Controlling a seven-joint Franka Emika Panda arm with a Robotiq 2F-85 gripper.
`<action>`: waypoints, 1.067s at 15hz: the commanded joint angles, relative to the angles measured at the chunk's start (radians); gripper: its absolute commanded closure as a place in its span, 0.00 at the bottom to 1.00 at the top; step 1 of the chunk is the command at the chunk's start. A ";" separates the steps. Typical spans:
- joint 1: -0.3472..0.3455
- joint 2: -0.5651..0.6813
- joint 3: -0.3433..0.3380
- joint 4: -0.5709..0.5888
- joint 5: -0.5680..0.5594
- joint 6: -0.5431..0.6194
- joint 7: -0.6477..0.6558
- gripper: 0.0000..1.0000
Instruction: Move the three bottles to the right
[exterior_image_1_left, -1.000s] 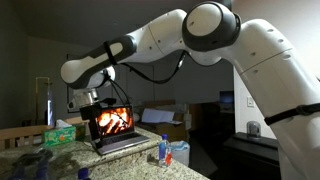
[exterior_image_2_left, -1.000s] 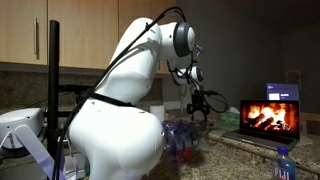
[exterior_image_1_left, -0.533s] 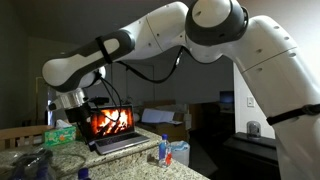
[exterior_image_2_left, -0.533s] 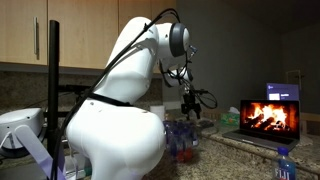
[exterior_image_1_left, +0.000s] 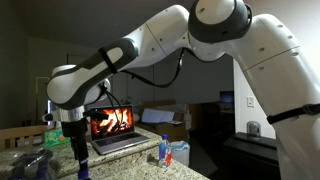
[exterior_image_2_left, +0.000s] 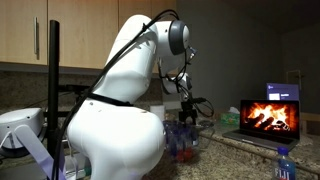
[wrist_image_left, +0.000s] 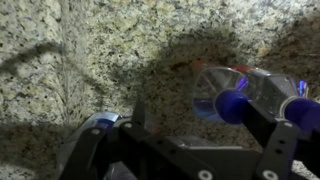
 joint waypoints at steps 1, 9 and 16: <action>-0.034 -0.079 0.020 -0.118 0.072 0.075 -0.051 0.00; -0.023 -0.128 0.017 -0.154 0.107 0.061 -0.039 0.00; -0.031 -0.090 0.020 -0.126 0.141 0.043 -0.087 0.00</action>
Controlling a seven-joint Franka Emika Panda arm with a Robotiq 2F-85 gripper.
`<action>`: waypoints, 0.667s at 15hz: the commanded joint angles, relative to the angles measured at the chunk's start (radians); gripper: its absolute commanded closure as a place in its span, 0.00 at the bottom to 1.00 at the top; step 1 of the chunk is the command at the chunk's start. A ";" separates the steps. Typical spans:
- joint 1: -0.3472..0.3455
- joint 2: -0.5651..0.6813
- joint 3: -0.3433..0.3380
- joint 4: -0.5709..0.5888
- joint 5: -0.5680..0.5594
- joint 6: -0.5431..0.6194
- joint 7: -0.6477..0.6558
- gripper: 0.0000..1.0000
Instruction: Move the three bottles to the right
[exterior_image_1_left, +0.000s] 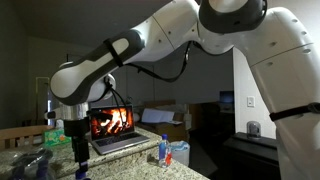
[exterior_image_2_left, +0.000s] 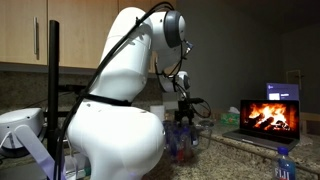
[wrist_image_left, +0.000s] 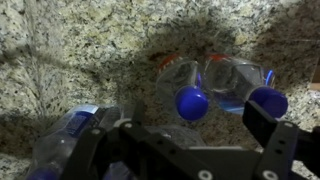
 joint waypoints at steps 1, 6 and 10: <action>-0.023 0.002 0.009 -0.012 0.043 0.001 -0.079 0.00; -0.034 0.011 0.010 -0.010 0.035 -0.031 -0.217 0.00; -0.024 0.010 0.006 -0.010 0.004 -0.038 -0.307 0.00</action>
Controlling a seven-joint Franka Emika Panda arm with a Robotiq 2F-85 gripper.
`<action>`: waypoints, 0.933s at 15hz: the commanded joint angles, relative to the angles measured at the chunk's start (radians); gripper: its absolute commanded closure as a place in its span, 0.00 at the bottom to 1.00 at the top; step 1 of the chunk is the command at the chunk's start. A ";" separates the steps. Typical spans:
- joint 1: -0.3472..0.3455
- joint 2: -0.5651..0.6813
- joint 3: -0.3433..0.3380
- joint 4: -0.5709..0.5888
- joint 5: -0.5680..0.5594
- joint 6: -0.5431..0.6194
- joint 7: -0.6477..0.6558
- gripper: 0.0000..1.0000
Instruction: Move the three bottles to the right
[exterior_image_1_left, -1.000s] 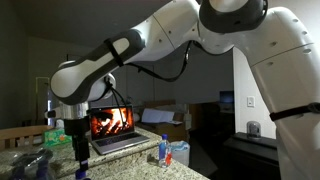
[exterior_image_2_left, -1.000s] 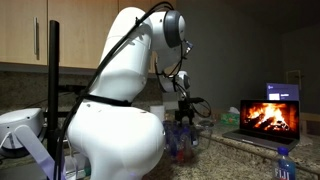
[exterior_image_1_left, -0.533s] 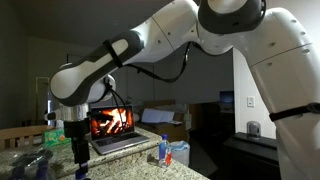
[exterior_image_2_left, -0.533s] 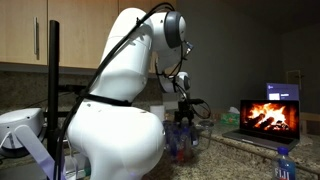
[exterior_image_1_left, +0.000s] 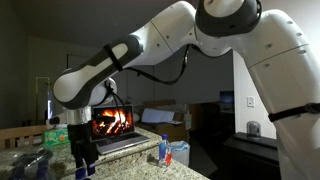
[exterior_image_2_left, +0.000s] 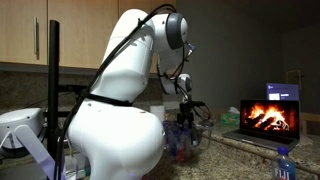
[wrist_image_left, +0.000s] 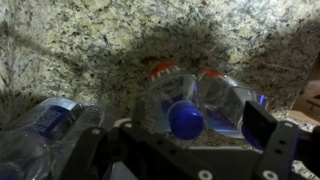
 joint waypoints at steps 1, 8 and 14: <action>-0.005 -0.017 0.005 -0.012 -0.022 -0.006 -0.099 0.00; -0.006 -0.015 0.003 -0.018 -0.043 0.023 -0.204 0.00; -0.003 -0.019 0.006 -0.024 -0.036 0.037 -0.274 0.00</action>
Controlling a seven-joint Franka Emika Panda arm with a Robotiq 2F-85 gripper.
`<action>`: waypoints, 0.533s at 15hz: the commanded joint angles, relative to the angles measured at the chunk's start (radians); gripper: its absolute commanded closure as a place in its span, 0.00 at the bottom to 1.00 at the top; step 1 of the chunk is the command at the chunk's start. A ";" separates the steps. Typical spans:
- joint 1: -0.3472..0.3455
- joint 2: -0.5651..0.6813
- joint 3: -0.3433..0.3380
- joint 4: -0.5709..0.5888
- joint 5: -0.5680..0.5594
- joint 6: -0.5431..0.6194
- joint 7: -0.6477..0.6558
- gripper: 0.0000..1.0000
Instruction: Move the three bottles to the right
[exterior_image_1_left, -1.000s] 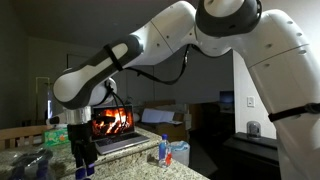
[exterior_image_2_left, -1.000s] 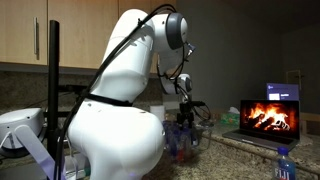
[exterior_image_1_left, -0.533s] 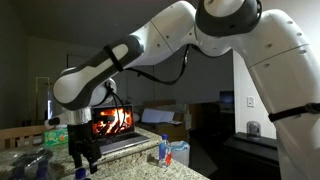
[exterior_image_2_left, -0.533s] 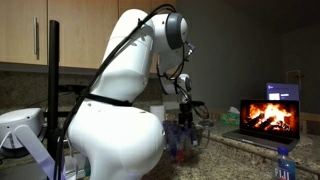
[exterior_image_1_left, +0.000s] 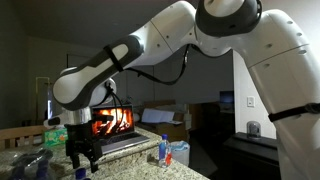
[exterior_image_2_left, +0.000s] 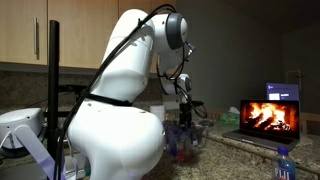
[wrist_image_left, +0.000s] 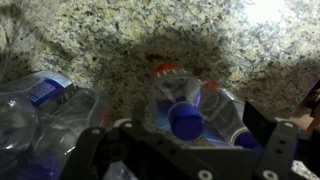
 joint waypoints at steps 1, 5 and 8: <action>-0.007 -0.018 0.006 -0.023 -0.001 0.027 -0.066 0.00; -0.008 -0.018 0.011 -0.026 0.010 0.037 -0.100 0.00; -0.010 -0.013 0.014 -0.025 0.023 0.046 -0.123 0.00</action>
